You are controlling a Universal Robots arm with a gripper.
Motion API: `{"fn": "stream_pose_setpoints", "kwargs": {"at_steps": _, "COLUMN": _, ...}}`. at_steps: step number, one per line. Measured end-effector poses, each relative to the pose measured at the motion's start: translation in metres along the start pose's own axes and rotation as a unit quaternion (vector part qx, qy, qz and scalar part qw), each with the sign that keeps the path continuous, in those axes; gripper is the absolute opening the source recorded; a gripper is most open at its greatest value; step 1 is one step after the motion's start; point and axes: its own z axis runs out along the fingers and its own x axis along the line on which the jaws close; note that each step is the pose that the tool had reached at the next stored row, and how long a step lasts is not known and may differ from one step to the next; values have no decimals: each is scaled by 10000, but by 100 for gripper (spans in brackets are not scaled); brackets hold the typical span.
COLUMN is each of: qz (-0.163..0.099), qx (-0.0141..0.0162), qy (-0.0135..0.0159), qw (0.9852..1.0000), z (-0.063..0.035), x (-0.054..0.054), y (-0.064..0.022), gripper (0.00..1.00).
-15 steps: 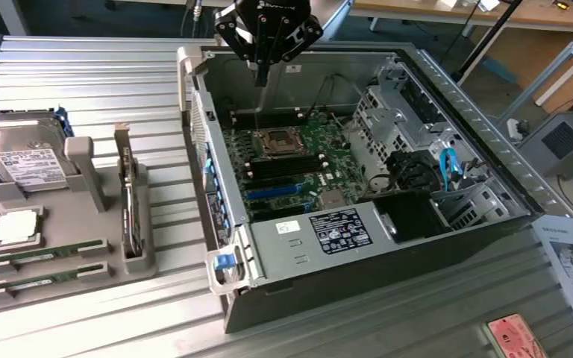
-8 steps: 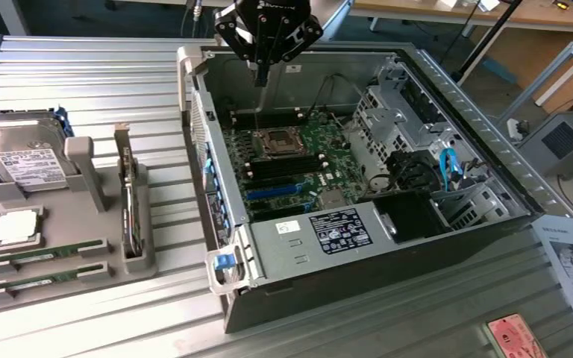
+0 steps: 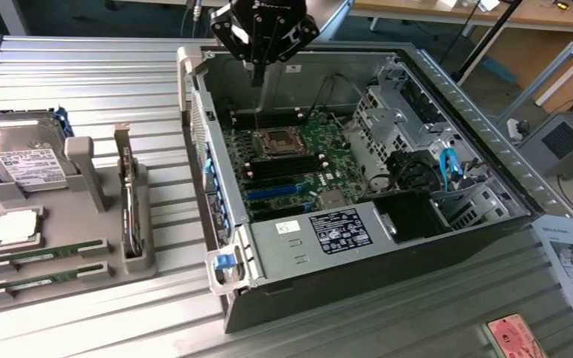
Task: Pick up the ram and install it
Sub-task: 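Reach for the ram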
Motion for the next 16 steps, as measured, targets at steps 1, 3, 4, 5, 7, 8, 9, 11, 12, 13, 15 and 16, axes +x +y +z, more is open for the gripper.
{"fn": "stream_pose_setpoints", "kwargs": {"at_steps": 1, "qz": 0, "qx": 0, "qy": 0, "qw": 10000, "z": -1, "x": 19, "y": -1, "gripper": 11}}
{"fn": "stream_pose_setpoints", "kwargs": {"at_steps": 3, "qz": 0, "qx": 0, "qy": 0, "qw": 10000, "z": -2, "x": 60, "y": -5, "gripper": 11}}
{"fn": "stream_pose_setpoints", "kwargs": {"at_steps": 4, "qz": 0, "qx": 0, "qy": 0, "qw": 10000, "z": -2, "x": 78, "y": -6, "gripper": 11}}
{"fn": "stream_pose_setpoints", "kwargs": {"at_steps": 5, "qz": 0, "qx": 0, "qy": 0, "qw": 10000, "z": -3, "x": 97, "y": -8, "gripper": 11}}
{"fn": "stream_pose_setpoints", "kwargs": {"at_steps": 7, "qz": 0, "qx": 0, "qy": 0, "qw": 10000, "z": -4, "x": 135, "y": -12, "gripper": 11}}
{"fn": "stream_pose_setpoints", "kwargs": {"at_steps": 8, "qz": 0, "qx": 0, "qy": 0, "qw": 10000, "z": -5, "x": 149, "y": -13, "gripper": 11}}
{"fn": "stream_pose_setpoints", "kwargs": {"at_steps": 9, "qz": 0, "qx": 0, "qy": 0, "qw": 10000, "z": -5, "x": 162, "y": -15, "gripper": 11}}
{"fn": "stream_pose_setpoints", "kwargs": {"at_steps": 11, "qz": 0, "qx": 0, "qy": 0, "qw": 10000, "z": -5, "x": 190, "y": -20, "gripper": 11}}
{"fn": "stream_pose_setpoints", "kwargs": {"at_steps": 12, "qz": 0, "qx": 0, "qy": 0, "qw": 10000, "z": -6, "x": 206, "y": -22, "gripper": 11}}
{"fn": "stream_pose_setpoints", "kwargs": {"at_steps": 13, "qz": 0, "qx": 0, "qy": 0, "qw": 10000, "z": -7, "x": 220, "y": -24, "gripper": 11}}
{"fn": "stream_pose_setpoints", "kwargs": {"at_steps": 15, "qz": 0, "qx": 0, "qy": 0, "qw": 10000, "z": -7, "x": 249, "y": -29, "gripper": 11}}
{"fn": "stream_pose_setpoints", "kwargs": {"at_steps": 16, "qz": 0, "qx": 0, "qy": 0, "qw": 10000, "z": -8, "x": 265, "y": -31, "gripper": 11}}
